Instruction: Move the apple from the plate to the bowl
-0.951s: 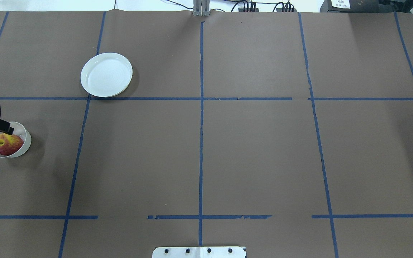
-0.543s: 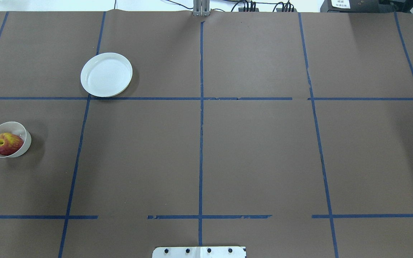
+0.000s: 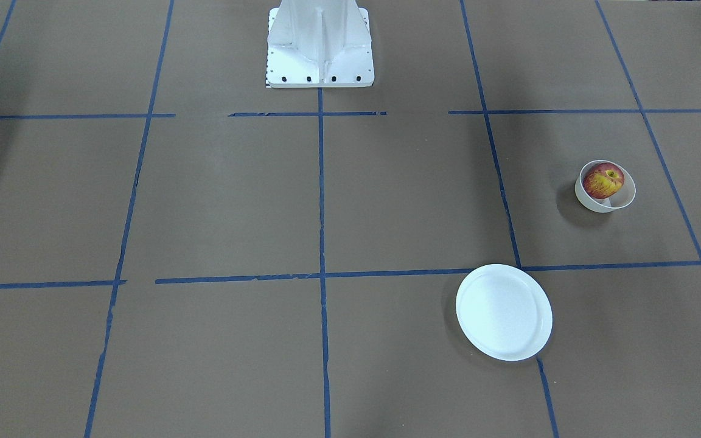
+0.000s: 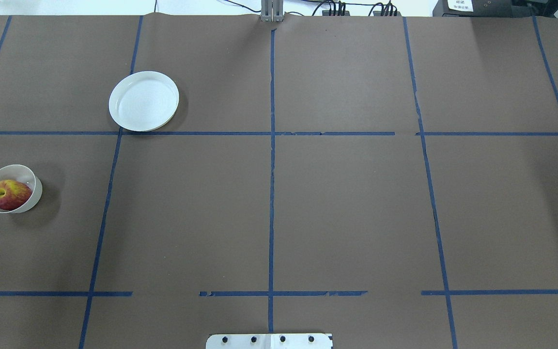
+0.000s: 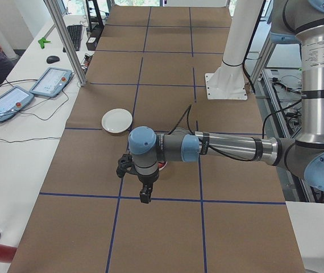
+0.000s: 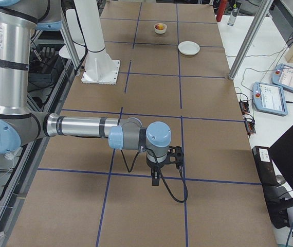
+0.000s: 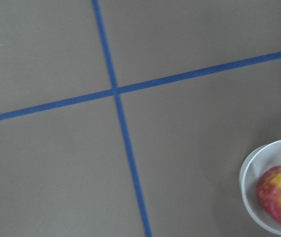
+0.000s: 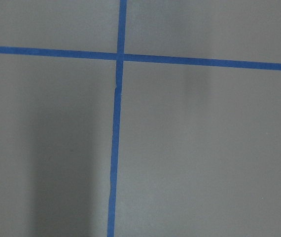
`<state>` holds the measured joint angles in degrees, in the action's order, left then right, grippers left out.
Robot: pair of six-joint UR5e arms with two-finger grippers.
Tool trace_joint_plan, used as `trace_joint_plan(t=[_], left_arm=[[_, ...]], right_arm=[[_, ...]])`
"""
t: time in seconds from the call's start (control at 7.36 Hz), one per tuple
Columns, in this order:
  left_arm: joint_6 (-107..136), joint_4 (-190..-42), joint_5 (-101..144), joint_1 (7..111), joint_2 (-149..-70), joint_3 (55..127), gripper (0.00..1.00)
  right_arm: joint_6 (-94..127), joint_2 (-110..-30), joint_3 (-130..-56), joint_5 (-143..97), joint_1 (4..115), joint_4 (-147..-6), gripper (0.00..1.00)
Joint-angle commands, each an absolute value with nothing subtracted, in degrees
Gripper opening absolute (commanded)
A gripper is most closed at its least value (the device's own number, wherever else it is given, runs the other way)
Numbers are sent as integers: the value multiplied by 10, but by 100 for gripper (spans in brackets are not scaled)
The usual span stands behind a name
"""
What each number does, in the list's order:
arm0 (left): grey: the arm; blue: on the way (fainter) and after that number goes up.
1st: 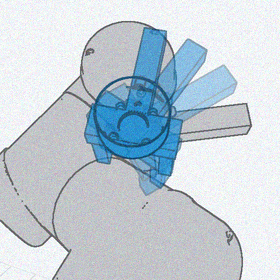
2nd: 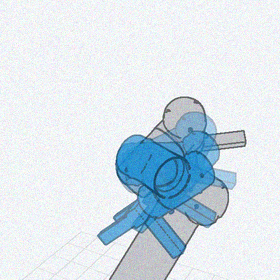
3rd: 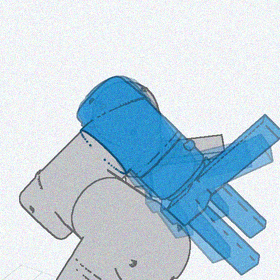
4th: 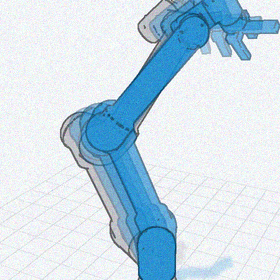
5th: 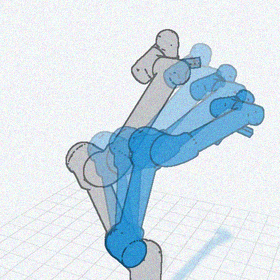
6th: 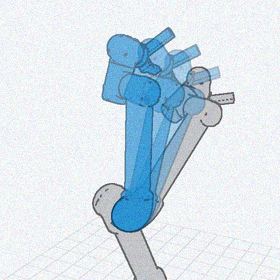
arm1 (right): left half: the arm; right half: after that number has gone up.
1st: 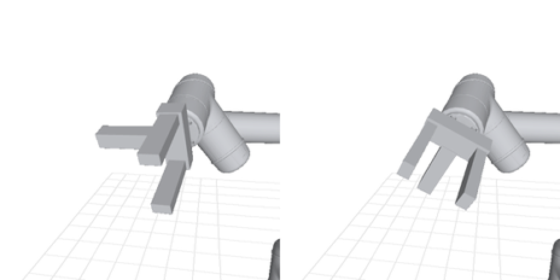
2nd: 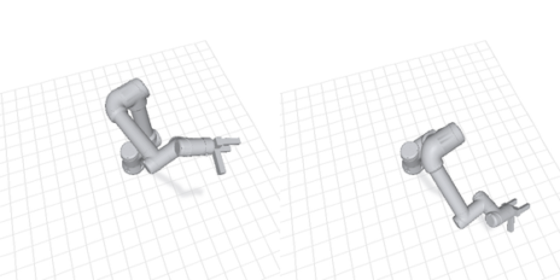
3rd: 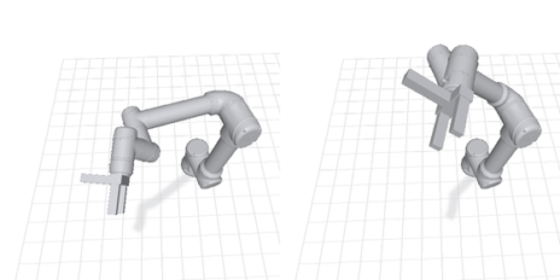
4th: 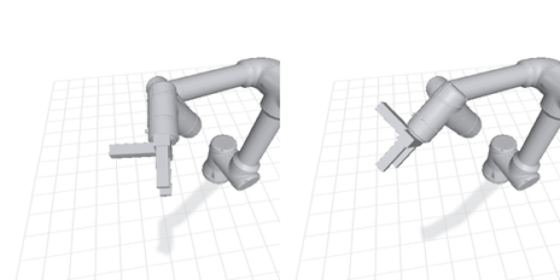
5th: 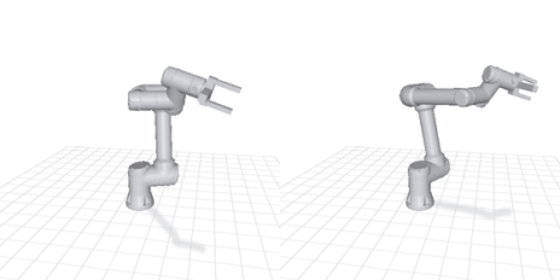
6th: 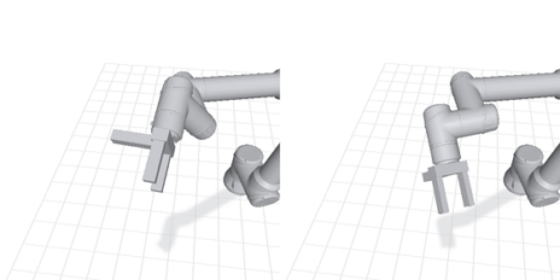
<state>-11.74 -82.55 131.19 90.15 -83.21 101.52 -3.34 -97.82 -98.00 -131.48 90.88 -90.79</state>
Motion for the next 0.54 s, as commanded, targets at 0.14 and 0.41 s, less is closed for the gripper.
trace_joint_plan(t=[0.14, 0.41], left_arm=[[-124, -821, 1332, 912, -822, 1014, 100], [-123, -821, 1332, 913, -824, 1020, 100]], right_arm=[[-33, -978, -980, -1315, 909, -908, 100], [-33, -978, -980, -1315, 909, -908, 100]])
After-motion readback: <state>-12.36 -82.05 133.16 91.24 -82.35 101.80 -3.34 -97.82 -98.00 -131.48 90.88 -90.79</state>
